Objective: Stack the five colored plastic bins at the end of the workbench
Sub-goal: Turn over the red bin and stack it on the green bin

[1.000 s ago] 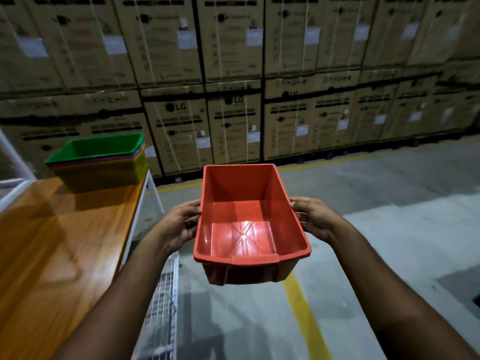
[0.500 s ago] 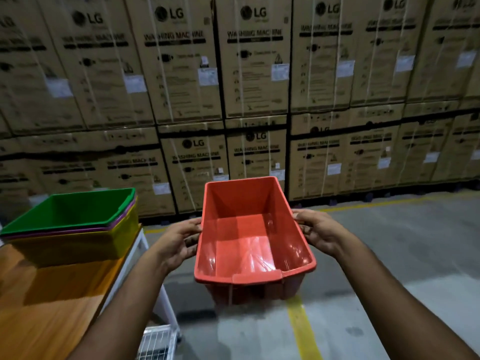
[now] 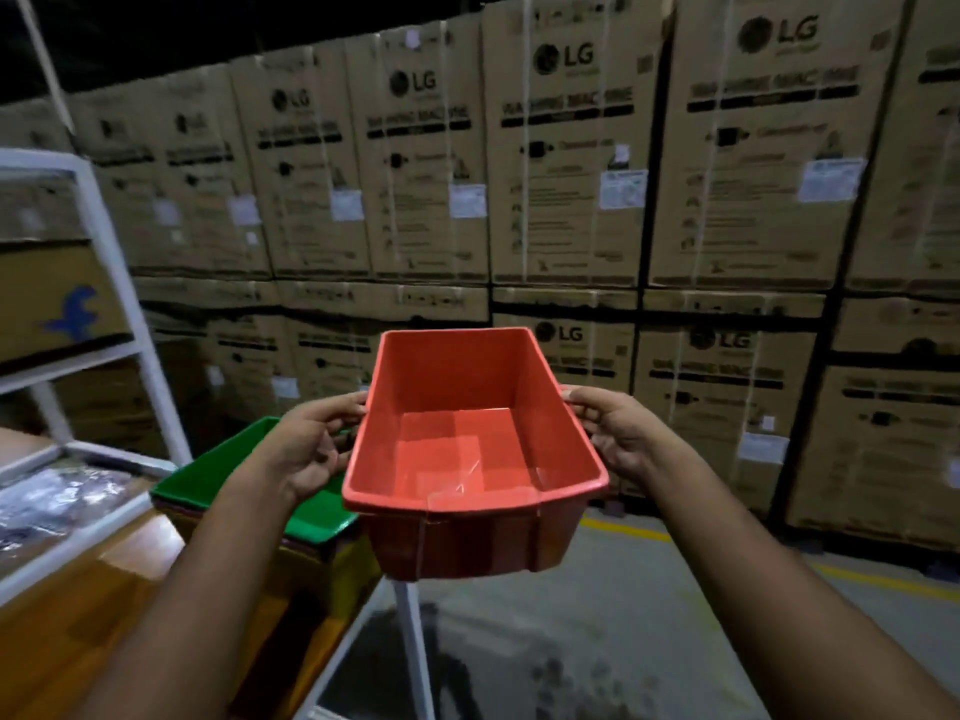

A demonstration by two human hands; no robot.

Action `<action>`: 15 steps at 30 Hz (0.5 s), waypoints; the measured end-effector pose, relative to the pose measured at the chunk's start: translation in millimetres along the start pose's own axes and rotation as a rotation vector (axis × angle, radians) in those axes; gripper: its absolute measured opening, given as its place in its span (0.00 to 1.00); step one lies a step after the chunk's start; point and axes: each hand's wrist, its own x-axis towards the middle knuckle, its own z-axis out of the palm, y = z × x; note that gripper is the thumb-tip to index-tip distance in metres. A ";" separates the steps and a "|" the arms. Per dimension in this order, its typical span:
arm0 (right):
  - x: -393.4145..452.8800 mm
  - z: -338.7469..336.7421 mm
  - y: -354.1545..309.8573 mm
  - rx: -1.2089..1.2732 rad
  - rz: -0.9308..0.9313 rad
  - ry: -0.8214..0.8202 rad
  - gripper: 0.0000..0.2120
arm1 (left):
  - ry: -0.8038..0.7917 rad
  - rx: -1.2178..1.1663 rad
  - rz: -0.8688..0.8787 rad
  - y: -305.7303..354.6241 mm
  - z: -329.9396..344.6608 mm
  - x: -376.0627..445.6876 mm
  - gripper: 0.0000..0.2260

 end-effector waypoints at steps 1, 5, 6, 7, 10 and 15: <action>22.5 14.2 -3.6 -0.001 0.007 -0.039 0.08 | 0.034 -0.015 0.013 8.7 -11.6 11.7 0.18; 97.4 72.6 -6.1 0.006 0.061 -0.169 0.08 | 0.162 -0.030 0.063 34.8 -54.4 29.0 0.14; 114.1 86.6 -3.5 0.006 0.081 -0.203 0.08 | 0.199 -0.028 0.077 38.2 -63.8 30.3 0.14; 129.1 101.0 0.3 0.008 0.107 -0.240 0.07 | 0.241 -0.027 0.089 40.4 -72.8 30.4 0.13; 175.0 140.9 13.8 0.001 0.175 -0.340 0.07 | 0.363 -0.017 0.111 44.0 -95.9 29.8 0.13; 241.9 200.4 36.4 -0.069 0.271 -0.522 0.08 | 0.592 -0.080 0.180 45.3 -120.5 28.3 0.10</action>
